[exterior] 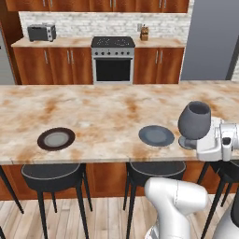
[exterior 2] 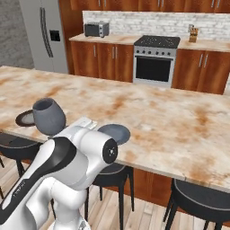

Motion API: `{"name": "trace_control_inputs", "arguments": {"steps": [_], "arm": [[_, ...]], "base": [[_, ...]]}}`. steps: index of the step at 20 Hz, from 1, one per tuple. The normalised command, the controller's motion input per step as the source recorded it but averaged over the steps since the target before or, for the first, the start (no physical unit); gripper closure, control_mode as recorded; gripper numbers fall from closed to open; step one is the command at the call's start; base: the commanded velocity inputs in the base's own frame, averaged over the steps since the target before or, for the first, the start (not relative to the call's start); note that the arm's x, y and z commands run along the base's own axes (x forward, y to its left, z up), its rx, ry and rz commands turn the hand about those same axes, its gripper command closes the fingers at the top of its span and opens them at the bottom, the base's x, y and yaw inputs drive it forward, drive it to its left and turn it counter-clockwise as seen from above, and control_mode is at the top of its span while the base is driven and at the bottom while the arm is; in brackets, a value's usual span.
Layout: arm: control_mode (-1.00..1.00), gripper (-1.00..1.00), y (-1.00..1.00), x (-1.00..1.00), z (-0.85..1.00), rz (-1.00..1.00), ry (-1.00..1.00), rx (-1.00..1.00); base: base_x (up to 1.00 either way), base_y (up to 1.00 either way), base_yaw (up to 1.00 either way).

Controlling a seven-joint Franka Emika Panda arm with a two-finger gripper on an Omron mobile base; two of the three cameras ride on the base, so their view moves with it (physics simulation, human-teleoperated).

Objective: Retrieve the wine glasses from the counter and place one next to each plate.

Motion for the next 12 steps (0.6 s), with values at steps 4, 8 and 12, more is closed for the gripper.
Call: {"name": "trace_control_inputs", "arguments": {"steps": [4,8,12], "arm": [[1.0,1.0,0.0,0.0,0.0,0.0,0.0,0.0],[-1.0,1.0,-0.59,0.39,-0.29,0.0,0.13,0.0],[-1.0,1.0,-0.94,0.68,-0.45,0.0,0.14,0.0]], "base": [[0.04,-0.17,0.0],[0.0,0.0,0.0],[0.0,0.0,0.0]]}}
